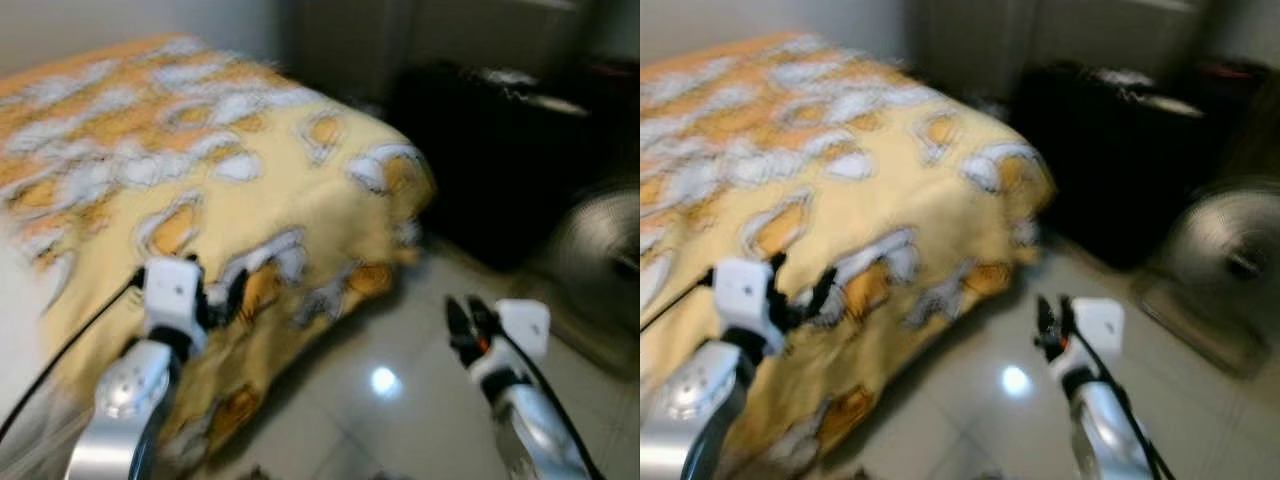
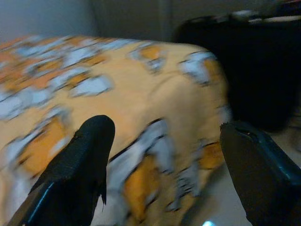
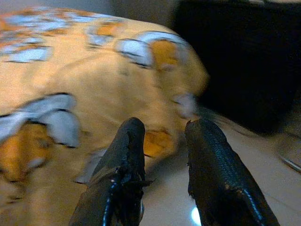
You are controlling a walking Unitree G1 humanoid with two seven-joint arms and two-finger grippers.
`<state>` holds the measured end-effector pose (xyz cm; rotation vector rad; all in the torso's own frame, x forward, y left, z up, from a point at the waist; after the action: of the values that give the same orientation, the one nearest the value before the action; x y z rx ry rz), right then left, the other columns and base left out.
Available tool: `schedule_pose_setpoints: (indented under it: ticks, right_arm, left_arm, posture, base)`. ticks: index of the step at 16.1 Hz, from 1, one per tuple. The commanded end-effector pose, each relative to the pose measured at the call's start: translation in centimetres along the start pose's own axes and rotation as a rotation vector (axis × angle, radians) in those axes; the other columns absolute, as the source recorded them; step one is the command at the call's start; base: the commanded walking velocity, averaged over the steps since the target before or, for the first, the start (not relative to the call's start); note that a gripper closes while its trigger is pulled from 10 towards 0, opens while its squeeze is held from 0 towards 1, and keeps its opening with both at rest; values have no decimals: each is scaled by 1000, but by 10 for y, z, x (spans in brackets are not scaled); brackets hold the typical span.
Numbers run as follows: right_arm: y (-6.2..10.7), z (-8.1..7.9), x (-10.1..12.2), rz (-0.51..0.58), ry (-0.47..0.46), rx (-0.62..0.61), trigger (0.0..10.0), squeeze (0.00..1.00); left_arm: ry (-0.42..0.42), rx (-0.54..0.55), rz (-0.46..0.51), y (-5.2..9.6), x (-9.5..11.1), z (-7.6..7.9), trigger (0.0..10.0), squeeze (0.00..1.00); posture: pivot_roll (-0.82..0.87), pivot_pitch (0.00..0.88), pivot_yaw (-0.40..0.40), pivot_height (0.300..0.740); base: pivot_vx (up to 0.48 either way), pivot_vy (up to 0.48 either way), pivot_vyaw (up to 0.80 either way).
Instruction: Clean up the room
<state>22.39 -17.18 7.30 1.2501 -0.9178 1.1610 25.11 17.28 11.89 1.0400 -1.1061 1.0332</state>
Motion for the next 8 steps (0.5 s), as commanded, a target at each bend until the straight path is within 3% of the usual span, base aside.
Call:
schedule_pose_setpoints:
  ticks: [1, 2, 8]
  right_arm:
    - [-1, -3, 6, 22, 3, 6, 10000, 0]
    - [-1, -1, 7, 26, 14, -7, 10000, 0]
    - [-3, 6, 10, 49, 85, -61, 10000, 0]
  left_arm:
    - [-8, -8, 10, 0, 3, 0, 10000, 0]
    - [-13, -12, 5, 0, 2, 1, 10000, 0]
    - [-23, -16, -4, -1, 0, 2, 10000, 0]
  posture:
    - [-31, 0, 16, 740]
    - [-33, 0, 16, 740]
    - [-36, 0, 15, 740]
  base:
    - [315, 0, -788]
    - [319, 0, -781]
    - [318, 0, 0]
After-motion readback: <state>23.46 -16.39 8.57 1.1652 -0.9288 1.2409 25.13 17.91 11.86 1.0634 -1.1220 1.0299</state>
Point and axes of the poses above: a point about 5 cm out from each wrist's last joint towards the gripper, its own y axis pointing back from the gripper into the wrist, its own x axis along the axis of the wrist's last joint, z = x × y, the point moved 2 cm from there along -y, pointing out of the wrist towards the gripper, and after that the axes turned 14 degrees about y, right-handed, at the moved point
